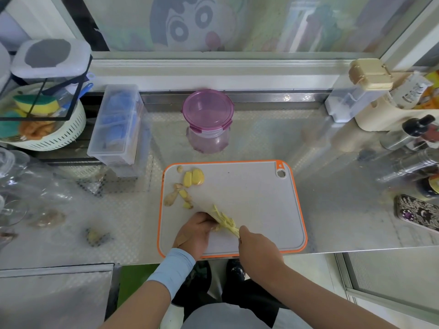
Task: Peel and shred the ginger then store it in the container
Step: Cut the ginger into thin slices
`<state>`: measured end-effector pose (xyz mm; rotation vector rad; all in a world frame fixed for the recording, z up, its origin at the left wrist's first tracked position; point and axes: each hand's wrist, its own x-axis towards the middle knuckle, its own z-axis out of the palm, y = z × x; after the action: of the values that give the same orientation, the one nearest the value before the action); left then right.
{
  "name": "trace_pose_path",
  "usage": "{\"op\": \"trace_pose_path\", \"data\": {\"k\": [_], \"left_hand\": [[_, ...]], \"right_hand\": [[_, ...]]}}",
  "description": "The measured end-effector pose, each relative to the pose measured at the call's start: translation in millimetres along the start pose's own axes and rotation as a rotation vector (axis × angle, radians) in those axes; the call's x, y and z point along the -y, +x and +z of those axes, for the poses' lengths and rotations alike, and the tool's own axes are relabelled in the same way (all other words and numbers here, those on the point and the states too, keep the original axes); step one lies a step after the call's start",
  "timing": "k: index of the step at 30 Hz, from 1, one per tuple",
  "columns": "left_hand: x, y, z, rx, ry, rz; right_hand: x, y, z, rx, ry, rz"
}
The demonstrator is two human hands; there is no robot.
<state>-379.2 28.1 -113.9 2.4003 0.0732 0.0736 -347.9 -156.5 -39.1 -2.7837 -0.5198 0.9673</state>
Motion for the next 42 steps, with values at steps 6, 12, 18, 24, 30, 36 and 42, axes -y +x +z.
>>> {"op": "trace_pose_path", "data": {"k": [6,12,18,24,30,36,42], "left_hand": [[3.5,-1.9,0.6,-0.032,-0.034,0.028],[8.0,0.9,9.0,0.085,0.105,-0.107],[3.8,-2.3,0.8,-0.020,0.047,0.016],[7.0,-3.9,1.9,-0.069,0.014,0.071],[9.3,-4.3,7.2,-0.069,0.010,0.083],[4.2,-4.9,6.7,-0.086,-0.009,0.072],[3.3,-9.6,9.5,-0.089,-0.023,0.019]], "right_hand": [[5.0,9.9,-1.8,0.035,-0.008,-0.006],[30.1,31.1,-12.8,0.044,-0.005,-0.024],[17.4,21.5,-6.4,0.006,-0.009,-0.021],[-6.2,0.9,0.5,-0.012,-0.028,-0.019],[-2.3,9.2,3.1,0.010,-0.050,-0.023],[8.1,18.8,-4.0,0.021,-0.028,-0.016],[7.8,14.8,-1.5,0.003,-0.013,-0.021]]}}
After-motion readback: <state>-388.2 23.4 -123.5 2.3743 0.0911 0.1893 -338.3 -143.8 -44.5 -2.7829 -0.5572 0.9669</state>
